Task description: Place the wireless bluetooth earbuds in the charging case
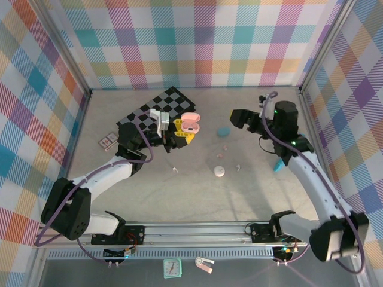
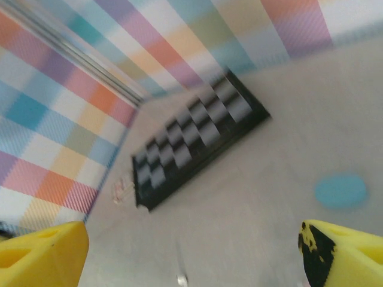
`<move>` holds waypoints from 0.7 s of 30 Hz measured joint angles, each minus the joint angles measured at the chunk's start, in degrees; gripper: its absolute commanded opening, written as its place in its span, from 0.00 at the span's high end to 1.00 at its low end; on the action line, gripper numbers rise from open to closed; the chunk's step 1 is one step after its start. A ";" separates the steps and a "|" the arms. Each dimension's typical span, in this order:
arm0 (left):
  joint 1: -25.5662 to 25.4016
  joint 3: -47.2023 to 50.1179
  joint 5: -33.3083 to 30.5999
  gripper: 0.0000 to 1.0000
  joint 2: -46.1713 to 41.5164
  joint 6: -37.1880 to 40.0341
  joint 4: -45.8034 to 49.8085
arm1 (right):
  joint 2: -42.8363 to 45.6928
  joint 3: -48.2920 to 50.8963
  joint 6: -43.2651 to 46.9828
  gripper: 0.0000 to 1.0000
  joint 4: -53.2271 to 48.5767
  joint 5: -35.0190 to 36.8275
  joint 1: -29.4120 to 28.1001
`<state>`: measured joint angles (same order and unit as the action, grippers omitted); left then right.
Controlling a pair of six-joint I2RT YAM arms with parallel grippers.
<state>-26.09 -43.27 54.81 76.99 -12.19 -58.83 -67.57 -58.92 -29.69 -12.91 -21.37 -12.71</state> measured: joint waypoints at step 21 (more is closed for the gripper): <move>0.04 1.20 -0.02 0.69 -4.04 2.82 4.68 | -31.78 -7.74 0.44 0.51 -14.47 6.51 -2.47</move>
<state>-26.04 -42.06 54.78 72.95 -9.37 -54.15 -99.35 -66.65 -29.26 -27.38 -14.85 -15.18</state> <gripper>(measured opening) 0.368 0.500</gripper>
